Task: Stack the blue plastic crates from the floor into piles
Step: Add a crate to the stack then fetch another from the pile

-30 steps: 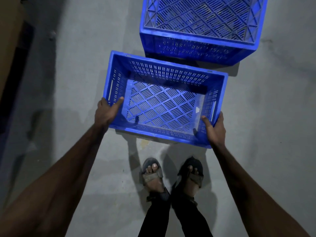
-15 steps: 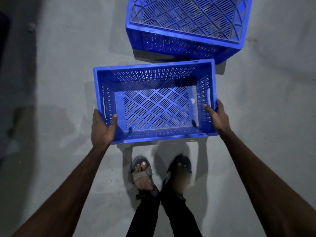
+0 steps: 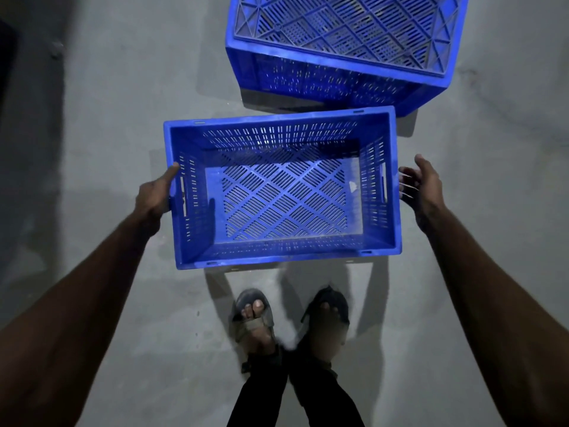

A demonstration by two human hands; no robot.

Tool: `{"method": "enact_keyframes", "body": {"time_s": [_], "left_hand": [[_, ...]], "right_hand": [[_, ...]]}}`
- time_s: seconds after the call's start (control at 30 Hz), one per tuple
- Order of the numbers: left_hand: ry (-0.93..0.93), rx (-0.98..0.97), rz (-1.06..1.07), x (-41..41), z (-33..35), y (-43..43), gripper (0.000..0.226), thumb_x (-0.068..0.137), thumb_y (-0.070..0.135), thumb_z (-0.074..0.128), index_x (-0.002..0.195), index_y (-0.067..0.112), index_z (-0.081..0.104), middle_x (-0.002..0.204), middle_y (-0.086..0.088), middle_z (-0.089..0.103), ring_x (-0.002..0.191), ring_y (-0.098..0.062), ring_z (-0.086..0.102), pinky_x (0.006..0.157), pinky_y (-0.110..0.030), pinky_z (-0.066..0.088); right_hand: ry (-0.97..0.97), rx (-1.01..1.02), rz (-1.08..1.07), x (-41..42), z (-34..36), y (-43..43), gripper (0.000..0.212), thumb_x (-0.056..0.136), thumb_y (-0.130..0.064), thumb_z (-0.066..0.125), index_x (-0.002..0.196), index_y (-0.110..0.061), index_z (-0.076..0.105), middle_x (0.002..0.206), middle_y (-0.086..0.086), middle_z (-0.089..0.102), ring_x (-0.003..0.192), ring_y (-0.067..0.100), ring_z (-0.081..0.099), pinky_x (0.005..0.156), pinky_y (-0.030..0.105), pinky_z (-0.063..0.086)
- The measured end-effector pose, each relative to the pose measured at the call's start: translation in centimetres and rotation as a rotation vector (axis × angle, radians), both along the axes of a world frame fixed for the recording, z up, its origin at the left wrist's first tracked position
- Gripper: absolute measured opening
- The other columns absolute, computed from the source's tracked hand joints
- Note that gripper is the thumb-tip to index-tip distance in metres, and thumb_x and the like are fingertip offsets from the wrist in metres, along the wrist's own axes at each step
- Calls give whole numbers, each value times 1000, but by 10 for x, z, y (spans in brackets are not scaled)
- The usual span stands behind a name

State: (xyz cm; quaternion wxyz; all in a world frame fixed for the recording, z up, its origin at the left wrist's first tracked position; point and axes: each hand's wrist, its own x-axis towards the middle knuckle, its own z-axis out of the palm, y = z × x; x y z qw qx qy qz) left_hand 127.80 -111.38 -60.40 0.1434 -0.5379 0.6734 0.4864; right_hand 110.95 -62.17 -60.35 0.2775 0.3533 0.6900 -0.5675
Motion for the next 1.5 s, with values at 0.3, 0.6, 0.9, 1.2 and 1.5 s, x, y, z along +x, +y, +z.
{"method": "enact_keyframes", "body": {"time_s": [0.3, 0.6, 0.9, 1.2, 1.5], "left_hand": [[66, 340, 128, -9, -38, -1, 85, 86, 84, 40, 102, 5, 65, 99, -15, 72, 80, -20, 74, 75, -29, 59], [-12, 411, 119, -16, -29, 8, 104, 86, 89, 7, 102, 2, 62, 84, -11, 78, 92, -24, 72, 84, -33, 55], [-7, 354, 134, 7, 22, 21, 101, 89, 87, 10, 97, 1, 64, 70, -8, 76, 69, -20, 73, 75, -34, 55], [25, 306, 99, 24, 184, 34, 100, 90, 85, 13, 92, -1, 65, 72, -12, 74, 61, -20, 73, 65, -32, 60], [64, 312, 137, 59, 401, 52, 130, 52, 106, 38, 107, -7, 69, 97, -28, 72, 77, -29, 75, 70, -37, 62]], "right_hand": [[-159, -123, 288, -18, -33, -24, 61, 93, -67, 46, 100, -8, 64, 77, 6, 73, 65, 14, 71, 55, 21, 54], [-167, -135, 317, -17, -32, -25, 67, 94, -70, 39, 107, -9, 64, 93, 7, 76, 78, 16, 74, 72, 25, 56], [-220, -121, 226, 12, 18, -13, 80, 74, -84, 56, 99, -8, 64, 82, 9, 74, 67, 18, 73, 58, 24, 57], [-241, -135, 186, 30, 193, -2, 97, 63, -92, 54, 103, -4, 61, 74, 9, 76, 65, 20, 74, 54, 24, 57], [-178, -90, 157, 65, 431, 14, 88, 66, -89, 54, 92, -6, 63, 67, 10, 73, 59, 21, 72, 53, 27, 57]]}}
